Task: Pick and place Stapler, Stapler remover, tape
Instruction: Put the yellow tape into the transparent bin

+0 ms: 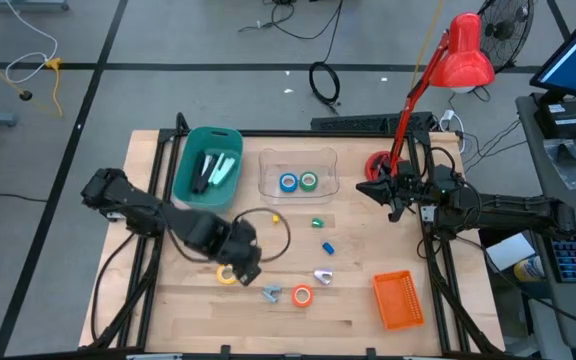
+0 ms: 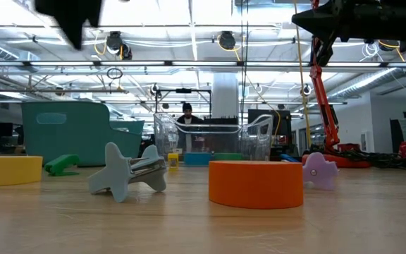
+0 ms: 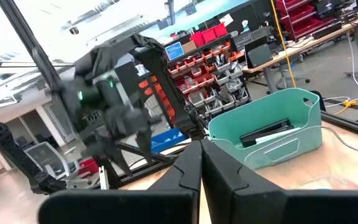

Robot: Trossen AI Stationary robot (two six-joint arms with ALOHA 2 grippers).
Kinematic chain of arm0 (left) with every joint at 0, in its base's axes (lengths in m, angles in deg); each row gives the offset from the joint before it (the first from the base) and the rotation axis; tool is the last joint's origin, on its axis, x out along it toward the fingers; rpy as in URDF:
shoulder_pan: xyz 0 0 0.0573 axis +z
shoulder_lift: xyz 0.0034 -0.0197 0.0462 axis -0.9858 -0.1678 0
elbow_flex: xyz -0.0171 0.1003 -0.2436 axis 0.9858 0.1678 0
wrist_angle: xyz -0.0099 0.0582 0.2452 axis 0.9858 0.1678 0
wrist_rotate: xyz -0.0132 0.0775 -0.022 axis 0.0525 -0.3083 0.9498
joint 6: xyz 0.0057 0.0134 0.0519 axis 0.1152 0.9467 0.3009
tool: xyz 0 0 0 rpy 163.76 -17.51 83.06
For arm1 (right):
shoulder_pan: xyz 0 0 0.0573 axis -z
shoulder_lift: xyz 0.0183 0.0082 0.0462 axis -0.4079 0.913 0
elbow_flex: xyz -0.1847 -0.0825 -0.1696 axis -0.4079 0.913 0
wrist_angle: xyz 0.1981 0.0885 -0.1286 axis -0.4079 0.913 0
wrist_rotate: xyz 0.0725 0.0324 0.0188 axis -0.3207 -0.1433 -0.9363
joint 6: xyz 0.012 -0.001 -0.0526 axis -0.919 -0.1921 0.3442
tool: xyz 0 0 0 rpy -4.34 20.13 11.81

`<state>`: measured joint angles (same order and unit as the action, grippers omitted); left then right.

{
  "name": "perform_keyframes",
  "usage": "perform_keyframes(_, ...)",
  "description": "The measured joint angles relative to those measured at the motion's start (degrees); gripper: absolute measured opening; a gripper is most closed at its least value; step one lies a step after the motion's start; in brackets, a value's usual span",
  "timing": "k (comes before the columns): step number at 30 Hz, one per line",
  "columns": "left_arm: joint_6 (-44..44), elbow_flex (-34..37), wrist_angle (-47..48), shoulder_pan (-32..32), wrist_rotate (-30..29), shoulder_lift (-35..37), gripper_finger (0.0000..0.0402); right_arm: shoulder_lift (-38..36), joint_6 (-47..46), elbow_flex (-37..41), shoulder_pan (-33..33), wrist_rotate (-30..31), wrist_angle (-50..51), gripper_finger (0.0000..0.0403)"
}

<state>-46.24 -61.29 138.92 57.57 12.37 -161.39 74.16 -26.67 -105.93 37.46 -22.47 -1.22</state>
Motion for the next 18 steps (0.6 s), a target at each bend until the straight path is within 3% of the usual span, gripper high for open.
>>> perform_keyframes(5,-6.65,8.42,-6.82,-3.23,3.73,0.03,0.025,0.0,-0.67,0.0,0.0,-0.04,0.02,0.0004)
perform_keyframes(11,-7.74,16.58,-17.51,-4.9,2.71,-0.03,0.025,0.0,-0.83,0.0,0.0,-0.04,0.03,0.0004)
perform_keyframes(18,-10.95,23.91,-23.17,-4.91,5.47,-0.03,0.025,0.0,-0.83,0.0,0.0,-0.04,0.04,0.0004)
